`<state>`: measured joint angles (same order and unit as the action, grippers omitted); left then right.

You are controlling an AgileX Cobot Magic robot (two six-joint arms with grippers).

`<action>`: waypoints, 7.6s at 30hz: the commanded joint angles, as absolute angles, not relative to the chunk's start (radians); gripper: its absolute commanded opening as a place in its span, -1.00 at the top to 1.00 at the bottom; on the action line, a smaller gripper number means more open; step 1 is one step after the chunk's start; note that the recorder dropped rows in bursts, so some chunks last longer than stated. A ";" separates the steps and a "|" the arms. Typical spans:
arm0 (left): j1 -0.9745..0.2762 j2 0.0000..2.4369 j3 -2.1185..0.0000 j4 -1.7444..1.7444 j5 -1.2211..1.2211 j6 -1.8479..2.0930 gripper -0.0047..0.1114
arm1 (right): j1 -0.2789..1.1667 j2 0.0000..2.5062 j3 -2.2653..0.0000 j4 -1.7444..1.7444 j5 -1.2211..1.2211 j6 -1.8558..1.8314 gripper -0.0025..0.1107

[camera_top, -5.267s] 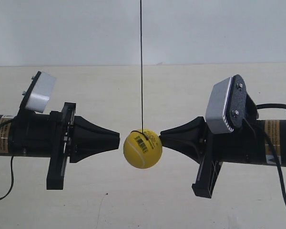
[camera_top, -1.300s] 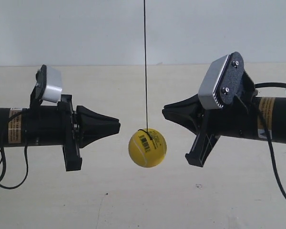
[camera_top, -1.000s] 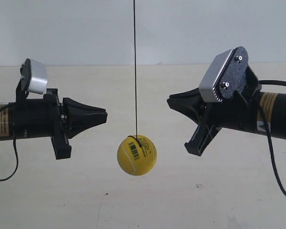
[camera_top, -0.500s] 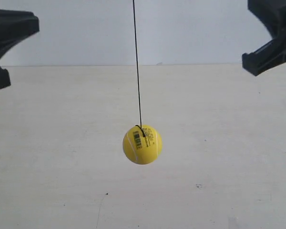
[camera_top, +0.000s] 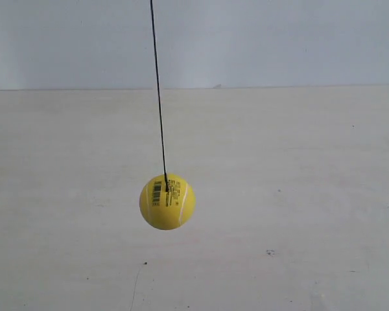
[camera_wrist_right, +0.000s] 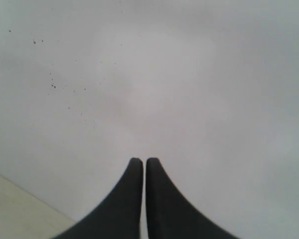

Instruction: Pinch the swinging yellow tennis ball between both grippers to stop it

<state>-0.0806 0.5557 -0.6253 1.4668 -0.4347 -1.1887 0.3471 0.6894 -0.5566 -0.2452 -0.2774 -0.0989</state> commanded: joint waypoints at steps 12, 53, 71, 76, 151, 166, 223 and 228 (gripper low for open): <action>-0.077 0.228 -0.551 1.744 -0.339 -1.555 0.84 | 0.348 0.499 -0.556 -0.230 0.000 -0.019 0.96; -0.077 0.000 -0.138 1.744 -0.175 -1.736 0.84 | 0.348 0.471 -0.002 -0.215 -0.405 0.224 0.96; -0.077 0.000 -0.138 1.744 -0.175 -1.736 0.84 | 0.346 0.471 -0.002 -0.211 -0.353 0.225 0.96; -0.077 0.000 -0.138 1.744 -0.175 -1.736 0.84 | 0.258 0.365 -0.002 -0.034 -0.148 0.219 0.96; -0.077 0.000 -0.126 1.631 -0.190 -1.527 0.84 | 0.030 0.010 0.000 -0.010 0.342 -0.109 0.96; -0.077 0.000 0.000 0.493 -0.034 -0.388 0.84 | 0.030 0.010 0.000 -0.010 0.342 -0.109 0.96; -0.079 0.000 0.000 0.143 0.317 0.017 0.84 | 0.030 0.010 0.000 -0.010 0.342 -0.109 0.96; -0.079 0.000 0.000 0.143 0.317 0.017 0.84 | 0.030 0.010 0.000 -0.010 0.338 -0.109 0.96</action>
<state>-0.0786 0.0024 -0.0038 0.1537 0.3211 0.0123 0.0327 0.0169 0.0001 -0.0073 0.3457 -0.1100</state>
